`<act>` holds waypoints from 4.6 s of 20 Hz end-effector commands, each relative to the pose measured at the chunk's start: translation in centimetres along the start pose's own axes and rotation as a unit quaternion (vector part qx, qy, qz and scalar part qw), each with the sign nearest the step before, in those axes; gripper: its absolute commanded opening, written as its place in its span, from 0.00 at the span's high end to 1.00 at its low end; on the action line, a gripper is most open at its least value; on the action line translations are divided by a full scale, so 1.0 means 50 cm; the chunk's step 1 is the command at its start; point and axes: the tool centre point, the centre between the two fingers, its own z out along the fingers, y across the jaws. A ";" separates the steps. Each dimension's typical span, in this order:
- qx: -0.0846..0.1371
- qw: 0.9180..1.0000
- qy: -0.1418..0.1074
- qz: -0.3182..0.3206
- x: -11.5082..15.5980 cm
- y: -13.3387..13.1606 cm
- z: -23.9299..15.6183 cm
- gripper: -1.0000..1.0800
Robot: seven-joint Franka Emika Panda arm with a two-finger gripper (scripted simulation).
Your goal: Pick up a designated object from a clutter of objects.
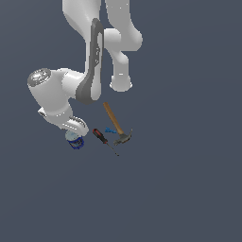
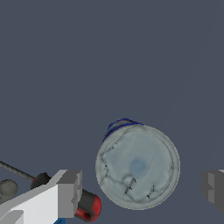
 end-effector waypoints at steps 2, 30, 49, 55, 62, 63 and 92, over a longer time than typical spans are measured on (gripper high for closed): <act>0.000 1.000 0.000 0.000 -0.001 0.000 0.014 0.04; 0.000 1.000 0.000 0.001 -0.005 -0.002 0.092 1.00; -0.001 1.000 0.001 0.002 -0.109 -0.203 -0.113 1.00; -0.003 1.000 0.001 0.002 -0.162 -0.306 -0.220 1.00; -0.003 1.000 0.002 0.002 -0.222 -0.426 -0.345 1.00; -0.003 1.000 0.002 0.002 -0.230 -0.444 -0.363 1.00; 0.000 1.000 0.000 0.001 -0.331 -0.689 -0.605 1.00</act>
